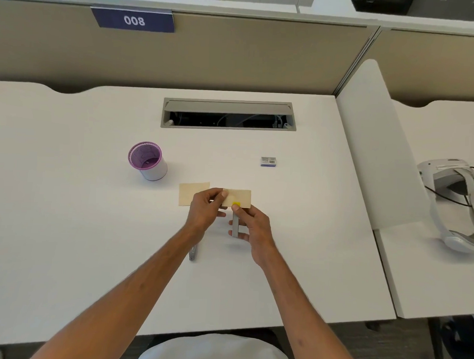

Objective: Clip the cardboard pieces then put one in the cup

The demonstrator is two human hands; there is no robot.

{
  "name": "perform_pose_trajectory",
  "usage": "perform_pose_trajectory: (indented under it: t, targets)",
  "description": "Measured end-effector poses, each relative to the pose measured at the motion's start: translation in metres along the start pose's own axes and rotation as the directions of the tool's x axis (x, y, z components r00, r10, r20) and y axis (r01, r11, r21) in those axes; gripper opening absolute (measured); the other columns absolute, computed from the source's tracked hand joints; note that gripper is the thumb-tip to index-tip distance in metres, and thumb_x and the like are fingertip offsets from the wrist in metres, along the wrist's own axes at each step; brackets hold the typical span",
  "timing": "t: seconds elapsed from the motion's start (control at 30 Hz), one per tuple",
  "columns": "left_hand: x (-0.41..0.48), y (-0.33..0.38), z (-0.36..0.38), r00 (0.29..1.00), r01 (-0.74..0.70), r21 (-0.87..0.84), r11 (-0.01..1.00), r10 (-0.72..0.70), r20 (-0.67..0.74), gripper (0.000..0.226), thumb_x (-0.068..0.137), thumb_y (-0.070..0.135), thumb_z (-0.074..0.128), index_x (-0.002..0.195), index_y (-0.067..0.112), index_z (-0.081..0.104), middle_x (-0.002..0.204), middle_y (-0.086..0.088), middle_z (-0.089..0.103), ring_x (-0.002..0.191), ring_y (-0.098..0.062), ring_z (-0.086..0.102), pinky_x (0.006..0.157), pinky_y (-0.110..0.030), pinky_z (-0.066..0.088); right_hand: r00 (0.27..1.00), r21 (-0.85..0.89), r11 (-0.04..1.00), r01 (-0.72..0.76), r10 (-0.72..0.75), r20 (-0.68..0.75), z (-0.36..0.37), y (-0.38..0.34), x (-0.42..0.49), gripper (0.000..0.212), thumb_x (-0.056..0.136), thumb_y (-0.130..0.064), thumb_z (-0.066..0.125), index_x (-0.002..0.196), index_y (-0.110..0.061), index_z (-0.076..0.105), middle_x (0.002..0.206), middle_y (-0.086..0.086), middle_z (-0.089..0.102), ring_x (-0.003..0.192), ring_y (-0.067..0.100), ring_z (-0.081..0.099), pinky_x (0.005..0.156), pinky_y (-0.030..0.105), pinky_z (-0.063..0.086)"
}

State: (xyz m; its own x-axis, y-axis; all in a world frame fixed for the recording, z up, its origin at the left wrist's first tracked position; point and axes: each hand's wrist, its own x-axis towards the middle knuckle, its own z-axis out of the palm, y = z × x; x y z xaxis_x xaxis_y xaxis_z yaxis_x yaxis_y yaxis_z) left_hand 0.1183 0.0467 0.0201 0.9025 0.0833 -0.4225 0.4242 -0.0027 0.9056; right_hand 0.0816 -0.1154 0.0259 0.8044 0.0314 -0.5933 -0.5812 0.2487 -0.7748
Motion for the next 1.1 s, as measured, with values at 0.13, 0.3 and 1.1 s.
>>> perform_pose_trajectory:
  t: [0.13,0.3,1.1]
  targets:
    - [0.002,-0.002,-0.002,1.0,0.026,-0.022,0.999,-0.026,-0.014,0.027,0.111,0.029,0.066,0.124,0.009,0.078,0.099,0.0,0.078,0.087,-0.017,0.073,0.073,-0.032,0.064,0.994,-0.036,0.999,-0.012,0.008,-0.105,-0.006,0.011,-0.003,0.027,0.087,-0.037,0.091,0.105,-0.018,0.083,0.09,0.004,0.075,0.086,0.024,0.076,0.068,0.045,0.068]
    - [0.004,-0.004,-0.004,1.0,0.029,-0.034,0.999,-0.03,-0.01,0.016,0.11,0.028,0.068,0.114,0.019,0.08,0.093,0.005,0.077,0.083,-0.013,0.075,0.071,-0.031,0.064,0.924,-0.547,0.837,0.015,-0.22,-0.312,-0.01,0.023,-0.003,0.034,0.083,-0.047,0.09,0.099,-0.028,0.067,0.091,-0.011,0.071,0.082,0.013,0.069,0.07,0.036,0.054]
    - [0.003,0.004,-0.008,0.996,0.073,-0.015,0.997,-0.072,0.059,0.029,0.111,0.025,0.066,0.126,0.003,0.077,0.096,0.0,0.071,0.089,-0.022,0.073,0.069,-0.027,0.063,0.851,-0.864,0.475,-0.166,-0.373,-0.369,-0.01,0.038,0.001,0.058,0.092,-0.064,0.074,0.114,-0.016,0.049,0.111,0.0,0.065,0.094,0.035,0.07,0.068,0.036,0.042]
